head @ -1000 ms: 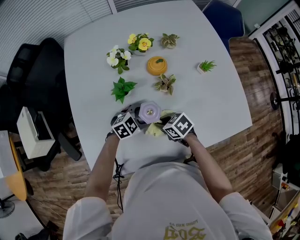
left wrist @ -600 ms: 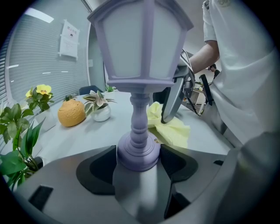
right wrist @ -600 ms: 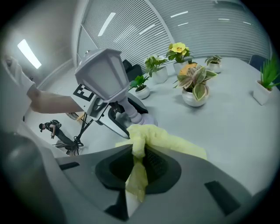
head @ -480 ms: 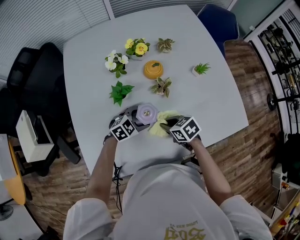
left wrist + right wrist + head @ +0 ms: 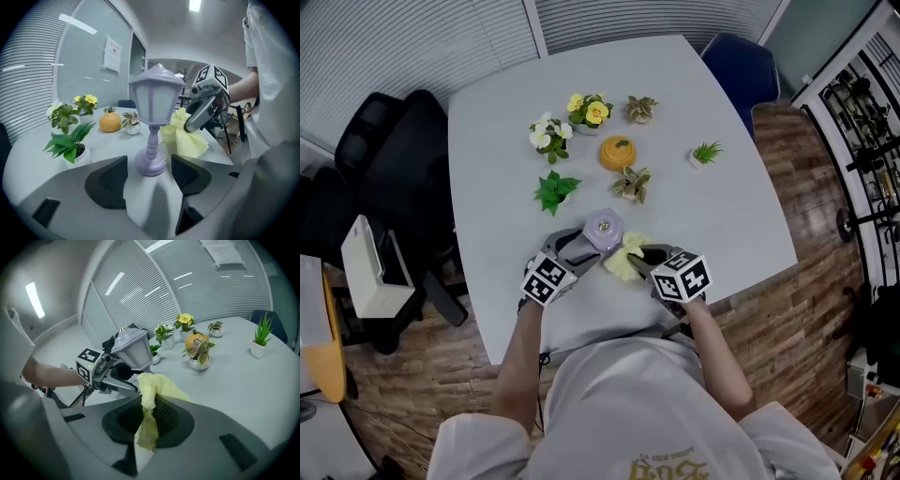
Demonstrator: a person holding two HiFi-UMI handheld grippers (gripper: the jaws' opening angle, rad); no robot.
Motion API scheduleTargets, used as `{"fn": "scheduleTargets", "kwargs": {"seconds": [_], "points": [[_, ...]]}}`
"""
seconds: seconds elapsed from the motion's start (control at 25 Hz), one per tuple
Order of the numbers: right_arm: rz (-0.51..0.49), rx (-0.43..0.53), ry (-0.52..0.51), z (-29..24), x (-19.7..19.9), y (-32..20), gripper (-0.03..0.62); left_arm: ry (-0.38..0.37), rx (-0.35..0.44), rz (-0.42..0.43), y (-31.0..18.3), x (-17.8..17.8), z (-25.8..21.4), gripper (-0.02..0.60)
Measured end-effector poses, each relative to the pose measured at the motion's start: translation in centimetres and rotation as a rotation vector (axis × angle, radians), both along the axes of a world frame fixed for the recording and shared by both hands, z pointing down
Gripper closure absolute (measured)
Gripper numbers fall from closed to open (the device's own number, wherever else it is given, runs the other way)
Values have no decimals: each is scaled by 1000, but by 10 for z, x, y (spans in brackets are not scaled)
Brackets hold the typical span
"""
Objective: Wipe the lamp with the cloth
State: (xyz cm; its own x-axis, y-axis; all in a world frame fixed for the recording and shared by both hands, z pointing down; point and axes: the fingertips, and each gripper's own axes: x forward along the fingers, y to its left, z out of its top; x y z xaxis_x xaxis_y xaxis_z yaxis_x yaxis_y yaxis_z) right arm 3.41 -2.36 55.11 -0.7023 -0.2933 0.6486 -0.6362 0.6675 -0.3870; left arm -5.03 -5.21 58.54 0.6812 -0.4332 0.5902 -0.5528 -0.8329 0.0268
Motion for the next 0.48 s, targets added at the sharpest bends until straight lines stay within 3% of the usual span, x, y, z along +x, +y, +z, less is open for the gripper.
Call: {"fn": "scheduleTargets", "kwargs": {"seconds": [0.28, 0.48], "points": [[116, 153, -73, -45, -5, 8, 540, 194, 61, -305, 12, -23, -51, 445], [195, 269, -100, -78, 3, 19, 540, 299, 97, -409, 31, -34, -87, 538]]}}
